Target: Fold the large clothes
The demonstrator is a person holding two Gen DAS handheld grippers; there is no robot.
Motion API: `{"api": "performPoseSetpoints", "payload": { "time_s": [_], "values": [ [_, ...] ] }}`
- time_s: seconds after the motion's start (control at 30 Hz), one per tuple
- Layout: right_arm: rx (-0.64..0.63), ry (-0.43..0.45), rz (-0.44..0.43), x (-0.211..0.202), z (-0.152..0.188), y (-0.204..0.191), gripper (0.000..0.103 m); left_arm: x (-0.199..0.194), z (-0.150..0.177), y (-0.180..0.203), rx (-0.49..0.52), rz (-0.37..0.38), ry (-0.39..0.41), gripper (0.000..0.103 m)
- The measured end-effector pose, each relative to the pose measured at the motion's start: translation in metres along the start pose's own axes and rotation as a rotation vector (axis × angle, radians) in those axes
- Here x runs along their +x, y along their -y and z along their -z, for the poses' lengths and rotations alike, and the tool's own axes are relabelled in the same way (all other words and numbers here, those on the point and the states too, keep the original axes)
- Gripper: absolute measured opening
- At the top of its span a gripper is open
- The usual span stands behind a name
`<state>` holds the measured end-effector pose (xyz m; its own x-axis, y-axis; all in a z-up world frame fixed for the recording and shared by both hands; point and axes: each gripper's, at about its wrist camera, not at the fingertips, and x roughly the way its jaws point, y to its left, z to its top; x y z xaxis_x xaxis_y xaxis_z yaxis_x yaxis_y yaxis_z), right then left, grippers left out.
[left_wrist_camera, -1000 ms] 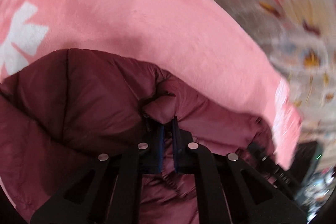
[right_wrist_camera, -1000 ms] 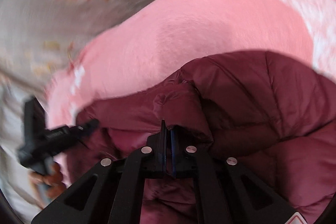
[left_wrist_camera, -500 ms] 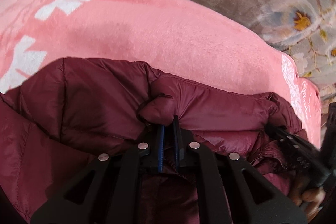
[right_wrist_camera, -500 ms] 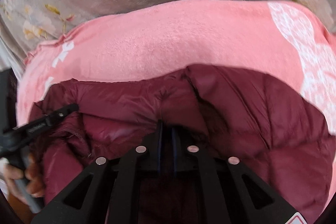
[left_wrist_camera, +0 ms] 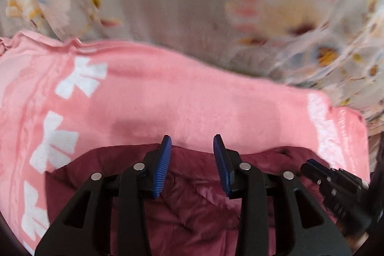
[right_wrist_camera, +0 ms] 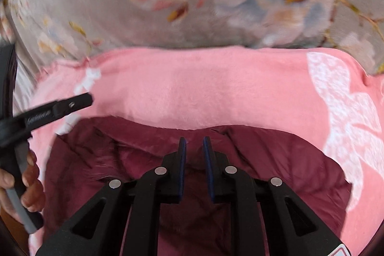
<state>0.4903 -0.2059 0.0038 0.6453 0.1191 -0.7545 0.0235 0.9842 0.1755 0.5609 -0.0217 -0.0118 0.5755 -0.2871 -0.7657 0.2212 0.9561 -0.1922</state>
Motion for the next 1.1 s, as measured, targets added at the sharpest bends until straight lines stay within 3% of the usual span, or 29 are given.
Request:
{"api": "performPoseSetpoints", "payload": {
  "time_s": [0.07, 0.17, 0.3, 0.6, 0.9, 1.0, 1.03, 1.1],
  "values": [
    [-0.021, -0.031, 0.022, 0.018, 0.006, 0.0, 0.011, 0.023, 0.01, -0.01, -0.039, -0.04, -0.063, 0.034],
    [-0.041, -0.055, 0.049, 0.032, 0.015, 0.007, 0.003, 0.042, 0.03, -0.026, -0.1, -0.01, -0.112, 0.034],
    [-0.01, -0.065, 0.034, 0.04, 0.02, 0.018, 0.0, 0.04, 0.051, -0.027, -0.062, -0.01, -0.082, 0.034],
    [-0.035, -0.035, 0.095, 0.05, 0.026, 0.012, 0.0, 0.029, 0.08, -0.011, 0.062, -0.062, -0.006, 0.033],
    [0.044, -0.032, 0.017, 0.037, 0.025, 0.027, 0.0, 0.036, 0.078, 0.002, 0.138, -0.152, 0.022, 0.033],
    [0.153, 0.008, -0.029, -0.022, 0.043, 0.04, 0.022, 0.02, 0.078, 0.001, 0.137, -0.185, 0.012, 0.038],
    [0.168, 0.027, -0.046, -0.05, 0.056, 0.046, 0.031, 0.004, 0.081, -0.003, 0.109, -0.196, -0.001, 0.056],
    [0.171, 0.052, -0.053, -0.101, 0.086, 0.057, 0.044, -0.034, 0.094, -0.017, 0.056, -0.15, -0.005, 0.075]
  ]
}}
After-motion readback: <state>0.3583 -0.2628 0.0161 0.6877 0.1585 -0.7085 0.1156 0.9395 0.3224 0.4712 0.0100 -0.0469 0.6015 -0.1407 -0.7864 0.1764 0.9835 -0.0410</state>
